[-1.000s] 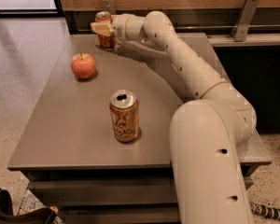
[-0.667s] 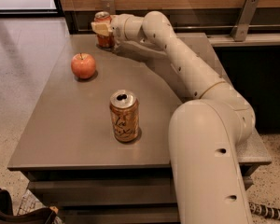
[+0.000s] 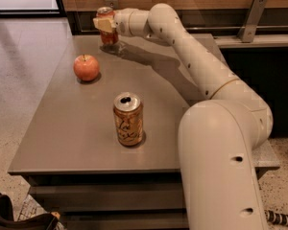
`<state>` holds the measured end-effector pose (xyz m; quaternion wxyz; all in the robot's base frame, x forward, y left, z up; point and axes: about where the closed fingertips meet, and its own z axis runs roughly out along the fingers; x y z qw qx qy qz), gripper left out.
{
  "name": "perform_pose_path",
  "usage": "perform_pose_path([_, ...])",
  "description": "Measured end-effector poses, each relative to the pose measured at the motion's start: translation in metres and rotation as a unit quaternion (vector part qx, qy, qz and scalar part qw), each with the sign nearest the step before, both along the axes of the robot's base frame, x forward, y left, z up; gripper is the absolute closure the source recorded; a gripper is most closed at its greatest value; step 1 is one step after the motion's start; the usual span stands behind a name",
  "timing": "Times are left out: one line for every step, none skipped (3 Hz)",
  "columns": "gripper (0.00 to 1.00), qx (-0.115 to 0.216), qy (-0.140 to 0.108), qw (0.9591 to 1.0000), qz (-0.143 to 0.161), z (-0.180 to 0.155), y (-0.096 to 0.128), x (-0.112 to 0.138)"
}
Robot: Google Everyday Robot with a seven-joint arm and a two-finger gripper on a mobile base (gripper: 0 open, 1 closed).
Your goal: Pick coke can
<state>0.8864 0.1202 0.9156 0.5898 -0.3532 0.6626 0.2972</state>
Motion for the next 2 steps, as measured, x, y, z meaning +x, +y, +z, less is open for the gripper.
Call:
perform_pose_path([1.0, -0.018, -0.008, 0.9998, -0.002, 0.04, -0.01, -0.026])
perform_pose_path([1.0, -0.034, -0.034, 0.9988, -0.011, 0.086, -0.026, -0.063])
